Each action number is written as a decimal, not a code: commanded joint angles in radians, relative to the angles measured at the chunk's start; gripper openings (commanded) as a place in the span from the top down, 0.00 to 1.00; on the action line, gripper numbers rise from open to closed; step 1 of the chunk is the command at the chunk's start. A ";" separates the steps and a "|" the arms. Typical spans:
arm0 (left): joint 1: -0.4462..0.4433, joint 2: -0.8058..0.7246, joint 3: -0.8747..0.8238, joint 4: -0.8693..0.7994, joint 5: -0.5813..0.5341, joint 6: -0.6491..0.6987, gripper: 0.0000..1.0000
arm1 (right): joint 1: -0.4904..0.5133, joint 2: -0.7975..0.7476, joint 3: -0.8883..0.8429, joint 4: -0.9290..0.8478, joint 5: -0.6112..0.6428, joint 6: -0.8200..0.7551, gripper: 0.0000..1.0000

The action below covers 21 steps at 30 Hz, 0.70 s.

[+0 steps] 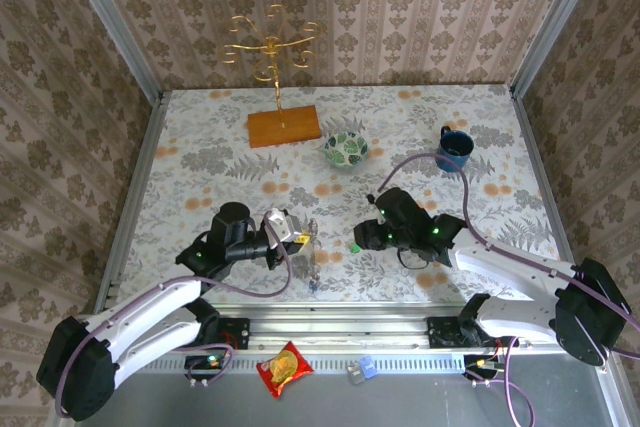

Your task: Put the keys on the keyring

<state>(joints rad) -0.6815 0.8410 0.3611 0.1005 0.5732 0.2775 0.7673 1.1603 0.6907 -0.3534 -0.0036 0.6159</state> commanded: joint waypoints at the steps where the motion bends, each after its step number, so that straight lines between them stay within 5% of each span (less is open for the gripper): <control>1: -0.010 -0.017 0.032 -0.012 -0.016 -0.015 1.00 | -0.005 -0.008 -0.039 -0.132 0.048 0.279 0.53; 7: -0.012 -0.020 0.038 -0.026 -0.027 -0.013 1.00 | -0.009 0.129 0.020 -0.103 -0.048 0.241 0.53; 21: -0.012 -0.021 0.030 -0.018 -0.027 -0.019 1.00 | 0.092 0.415 0.227 -0.209 0.041 0.096 0.62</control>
<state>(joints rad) -0.6880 0.8337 0.3649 0.0925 0.5484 0.2771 0.8486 1.5459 0.8814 -0.5114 -0.0086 0.7399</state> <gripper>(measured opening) 0.064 0.385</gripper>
